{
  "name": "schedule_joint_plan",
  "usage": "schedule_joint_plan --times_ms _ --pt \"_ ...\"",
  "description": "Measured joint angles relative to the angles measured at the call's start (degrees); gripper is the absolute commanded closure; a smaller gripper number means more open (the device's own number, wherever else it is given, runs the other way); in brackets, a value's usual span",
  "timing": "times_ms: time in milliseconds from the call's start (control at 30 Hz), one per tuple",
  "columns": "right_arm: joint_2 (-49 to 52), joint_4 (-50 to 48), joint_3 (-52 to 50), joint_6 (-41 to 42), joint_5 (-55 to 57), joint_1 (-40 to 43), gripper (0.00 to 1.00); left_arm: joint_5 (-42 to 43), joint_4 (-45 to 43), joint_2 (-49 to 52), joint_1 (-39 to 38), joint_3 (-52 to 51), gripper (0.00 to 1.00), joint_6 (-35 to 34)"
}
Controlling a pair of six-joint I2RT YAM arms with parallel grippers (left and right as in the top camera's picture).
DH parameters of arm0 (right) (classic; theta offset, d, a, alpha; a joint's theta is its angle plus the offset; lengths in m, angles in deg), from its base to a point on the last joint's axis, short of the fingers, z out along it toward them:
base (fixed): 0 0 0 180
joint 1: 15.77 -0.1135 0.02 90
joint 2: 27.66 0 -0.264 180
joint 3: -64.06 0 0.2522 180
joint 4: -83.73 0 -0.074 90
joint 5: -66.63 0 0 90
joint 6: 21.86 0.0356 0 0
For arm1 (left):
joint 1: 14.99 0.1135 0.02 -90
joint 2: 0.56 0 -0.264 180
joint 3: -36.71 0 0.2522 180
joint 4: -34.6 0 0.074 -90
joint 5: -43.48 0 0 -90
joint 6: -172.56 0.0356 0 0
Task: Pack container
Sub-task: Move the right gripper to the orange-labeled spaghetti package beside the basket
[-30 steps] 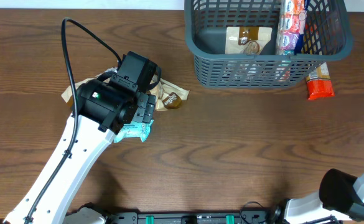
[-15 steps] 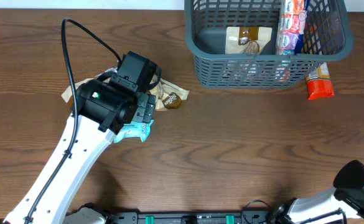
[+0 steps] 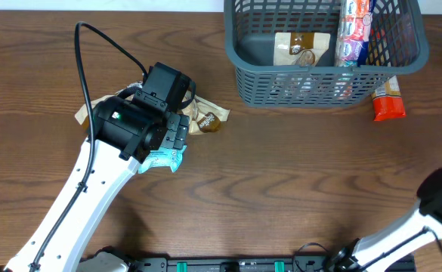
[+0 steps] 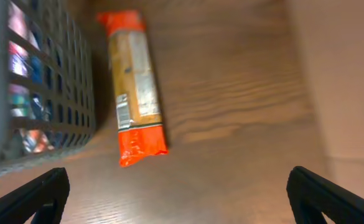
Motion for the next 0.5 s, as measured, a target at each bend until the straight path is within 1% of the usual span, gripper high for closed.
schedule_joint_plan --times_ms 200,500 --pt "9.68 -1.38 -0.09 -2.75 -1.95 -0.50 0.01 0.00 0.00 0.00 0.00 0.00 0.02 -0.02" --pt "17.86 -4.72 -0.09 -4.39 -1.77 -4.04 0.01 0.00 0.00 0.00 0.00 0.00 0.01 0.00"
